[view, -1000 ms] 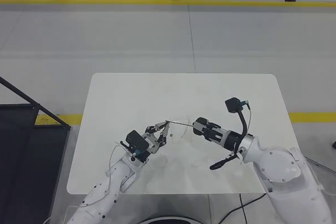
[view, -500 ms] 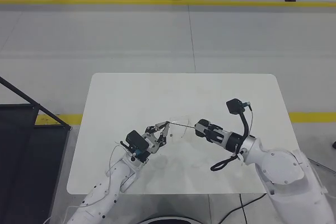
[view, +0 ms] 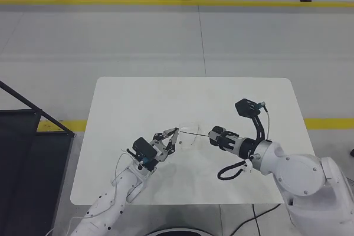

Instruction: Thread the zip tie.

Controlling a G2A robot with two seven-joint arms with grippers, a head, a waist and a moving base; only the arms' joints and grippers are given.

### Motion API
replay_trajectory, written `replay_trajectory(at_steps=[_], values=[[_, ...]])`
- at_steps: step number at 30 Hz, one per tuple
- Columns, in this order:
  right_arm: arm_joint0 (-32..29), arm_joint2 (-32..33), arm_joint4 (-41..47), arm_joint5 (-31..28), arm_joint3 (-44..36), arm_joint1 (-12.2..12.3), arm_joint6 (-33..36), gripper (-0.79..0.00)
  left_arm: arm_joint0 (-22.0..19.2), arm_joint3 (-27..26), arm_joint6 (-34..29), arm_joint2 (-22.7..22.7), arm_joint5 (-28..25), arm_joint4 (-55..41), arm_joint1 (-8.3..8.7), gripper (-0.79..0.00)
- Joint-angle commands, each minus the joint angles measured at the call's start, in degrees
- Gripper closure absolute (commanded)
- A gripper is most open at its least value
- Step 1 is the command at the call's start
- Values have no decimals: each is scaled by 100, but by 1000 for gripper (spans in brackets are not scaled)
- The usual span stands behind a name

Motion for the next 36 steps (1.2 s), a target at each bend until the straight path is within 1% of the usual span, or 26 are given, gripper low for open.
replay_trajectory(at_steps=[1, 5, 7, 10, 13, 17, 26, 31, 36], values=[[-4, 2, 5, -8, 3, 0, -6, 0, 0, 0, 0, 0, 0, 0, 0, 0], [-4, 2, 5, -8, 3, 0, -6, 0, 0, 0, 0, 0, 0, 0, 0, 0], [-71, -29, 38, -154, -10, -3, -103, 0, 0, 0, 0, 0, 0, 0, 0, 0], [-118, -60, 29, 15, -115, -9, -181, 0, 0, 0, 0, 0, 0, 0, 0, 0], [-68, -122, -31, 293, -166, -15, -146, 0, 0, 0, 0, 0, 0, 0, 0, 0], [32, -211, -43, 521, -176, -28, -134, 0, 0, 0, 0, 0, 0, 0, 0, 0], [174, -295, 119, 727, -99, -66, -310, 0, 0, 0, 0, 0, 0, 0, 0, 0], [297, -376, 125, 954, -30, -77, -247, 0, 0, 0, 0, 0, 0, 0, 0, 0], [381, -396, 186, 1031, 25, -84, -249, 0, 0, 0, 0, 0, 0, 0, 0, 0]])
